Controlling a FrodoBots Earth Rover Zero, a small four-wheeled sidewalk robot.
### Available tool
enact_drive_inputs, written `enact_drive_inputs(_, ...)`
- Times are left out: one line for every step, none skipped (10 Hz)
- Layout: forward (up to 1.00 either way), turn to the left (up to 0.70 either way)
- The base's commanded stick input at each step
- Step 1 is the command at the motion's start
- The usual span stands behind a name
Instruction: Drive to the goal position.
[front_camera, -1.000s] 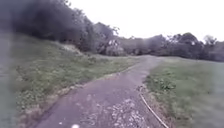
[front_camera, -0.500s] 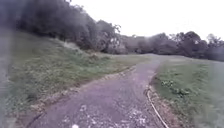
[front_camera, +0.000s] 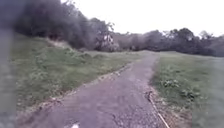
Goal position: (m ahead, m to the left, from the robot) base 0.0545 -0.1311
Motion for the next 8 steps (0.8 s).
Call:
enact_drive_inputs(0.85, -0.34)
enact_drive_inputs(0.85, -0.34)
enact_drive_inputs(0.85, -0.25)
enact_drive_inputs(0.85, -0.03)
enact_drive_inputs(0.85, 0.00)
enact_drive_inputs(0.85, 0.00)
enact_drive_inputs(0.85, 0.00)
enact_drive_inputs(0.85, -0.18)
